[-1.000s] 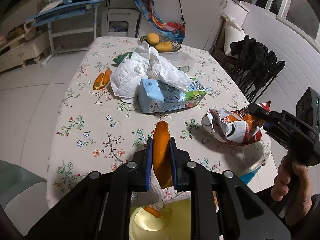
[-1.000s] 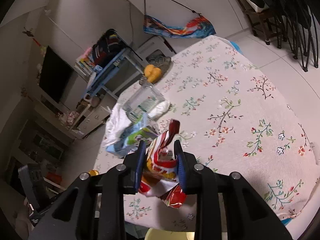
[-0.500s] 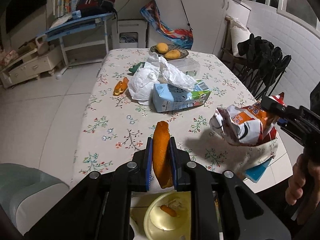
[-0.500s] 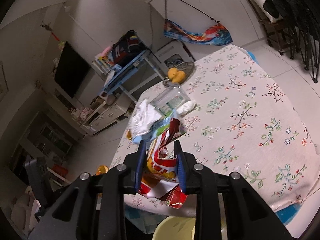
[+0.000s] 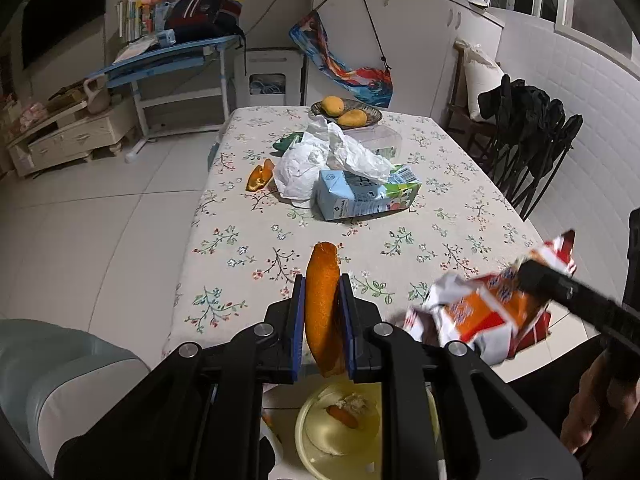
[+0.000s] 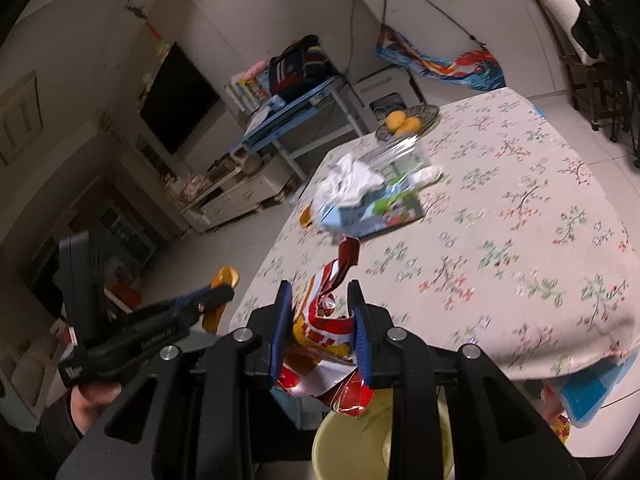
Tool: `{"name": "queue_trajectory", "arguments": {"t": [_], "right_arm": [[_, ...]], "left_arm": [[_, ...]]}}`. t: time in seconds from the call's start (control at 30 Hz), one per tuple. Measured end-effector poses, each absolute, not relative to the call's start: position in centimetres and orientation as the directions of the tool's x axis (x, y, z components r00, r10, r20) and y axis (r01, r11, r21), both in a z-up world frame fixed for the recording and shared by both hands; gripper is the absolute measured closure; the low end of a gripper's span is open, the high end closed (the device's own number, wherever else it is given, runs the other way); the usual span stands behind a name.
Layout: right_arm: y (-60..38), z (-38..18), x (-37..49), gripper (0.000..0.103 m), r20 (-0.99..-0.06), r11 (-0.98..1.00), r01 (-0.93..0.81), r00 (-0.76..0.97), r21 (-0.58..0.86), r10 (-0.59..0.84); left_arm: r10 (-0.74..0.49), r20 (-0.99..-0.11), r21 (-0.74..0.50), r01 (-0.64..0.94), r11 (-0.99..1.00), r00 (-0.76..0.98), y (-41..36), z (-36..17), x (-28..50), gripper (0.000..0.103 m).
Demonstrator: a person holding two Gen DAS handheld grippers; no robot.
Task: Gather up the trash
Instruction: 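Lift the peel and the red-and-white chip bag and carry both toward the basin, then open the right tool to drop the chip bag into the yellow basin, then open the left tool to drop the orange peel into the basin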
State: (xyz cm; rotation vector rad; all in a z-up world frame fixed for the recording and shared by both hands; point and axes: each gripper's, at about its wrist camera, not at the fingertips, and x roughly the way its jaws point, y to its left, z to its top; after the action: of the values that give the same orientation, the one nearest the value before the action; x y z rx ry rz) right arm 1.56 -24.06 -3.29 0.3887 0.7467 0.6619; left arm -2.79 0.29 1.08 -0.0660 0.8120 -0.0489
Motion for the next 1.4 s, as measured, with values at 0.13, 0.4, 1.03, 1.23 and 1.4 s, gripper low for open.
{"name": "queue_trajectory", "arguments": {"t": [0.13, 0.4, 1.03, 1.23, 1.4], "right_arm": [[-22.9, -3.8, 0.3, 0.074, -0.529, 0.733, -0.442, 0.508, 0.517, 0.68], [-20.5, -6.5, -1.4, 0.074, -0.652, 0.752, -0.465, 0.393, 0.467, 0.648], [-19.6, -8.7, -2.4, 0.052, -0.753, 0.817, -0.427, 0.365, 0.387, 0.548], [-20.6, -8.1, -2.4, 0.042, -0.761, 0.868, -0.383, 0.445, 0.315, 0.472], [-21.6, -7.9, -2.0, 0.036, -0.766, 0.903, -0.329, 0.491, 0.278, 0.415]], "left_arm": [[-0.07, -0.721, -0.082, 0.015, 0.997, 0.69, 0.6, 1.4, -3.6, 0.087], [-0.073, -0.717, -0.093, 0.009, 0.996, 0.693, 0.8, 1.7, -5.0, 0.087], [-0.108, -0.725, -0.122, 0.027, 0.992, 0.68, 0.2, 1.6, -8.0, 0.087], [-0.135, -0.758, -0.137, 0.047, 0.989, 0.639, -0.7, -0.1, -9.1, 0.087], [-0.172, -0.79, -0.16, 0.073, 0.984, 0.589, -2.3, -2.0, -10.1, 0.087]]}}
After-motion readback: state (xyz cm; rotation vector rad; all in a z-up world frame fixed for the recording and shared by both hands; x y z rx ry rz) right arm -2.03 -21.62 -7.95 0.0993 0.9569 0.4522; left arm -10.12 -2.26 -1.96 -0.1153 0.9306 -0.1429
